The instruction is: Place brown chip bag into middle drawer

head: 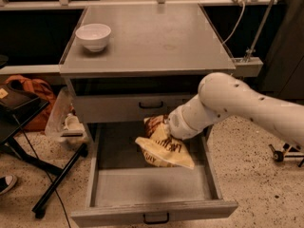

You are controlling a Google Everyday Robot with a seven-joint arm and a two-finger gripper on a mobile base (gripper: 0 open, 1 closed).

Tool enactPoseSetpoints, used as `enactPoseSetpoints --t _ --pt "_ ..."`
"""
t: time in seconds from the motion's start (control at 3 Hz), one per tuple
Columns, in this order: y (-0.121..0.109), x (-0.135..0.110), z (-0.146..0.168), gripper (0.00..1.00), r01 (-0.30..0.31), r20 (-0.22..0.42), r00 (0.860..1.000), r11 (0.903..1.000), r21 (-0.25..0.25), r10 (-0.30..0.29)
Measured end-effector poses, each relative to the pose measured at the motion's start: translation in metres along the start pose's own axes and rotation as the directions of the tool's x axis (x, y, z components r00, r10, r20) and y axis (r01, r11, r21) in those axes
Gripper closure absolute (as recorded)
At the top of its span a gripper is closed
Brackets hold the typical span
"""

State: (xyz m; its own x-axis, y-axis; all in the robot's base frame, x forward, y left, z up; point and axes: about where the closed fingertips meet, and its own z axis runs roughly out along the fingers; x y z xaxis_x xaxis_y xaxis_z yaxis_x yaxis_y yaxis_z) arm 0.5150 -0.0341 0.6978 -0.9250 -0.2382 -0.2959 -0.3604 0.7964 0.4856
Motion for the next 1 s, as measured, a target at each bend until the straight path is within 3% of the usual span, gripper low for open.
enactPoseSetpoints --t 0.33,0.67,1.0 --pt "-0.017 0.022 0.062 1.00 0.152 -0.067 0.986 0.9878 -0.034 -0.154" --pt "-0.021 0.038 0.126 1.00 0.318 -0.071 0.944 0.9457 -0.067 -0.322" --pt "-0.012 0.041 0.183 1.00 0.477 -0.046 0.873 0.8705 -0.120 -0.485"
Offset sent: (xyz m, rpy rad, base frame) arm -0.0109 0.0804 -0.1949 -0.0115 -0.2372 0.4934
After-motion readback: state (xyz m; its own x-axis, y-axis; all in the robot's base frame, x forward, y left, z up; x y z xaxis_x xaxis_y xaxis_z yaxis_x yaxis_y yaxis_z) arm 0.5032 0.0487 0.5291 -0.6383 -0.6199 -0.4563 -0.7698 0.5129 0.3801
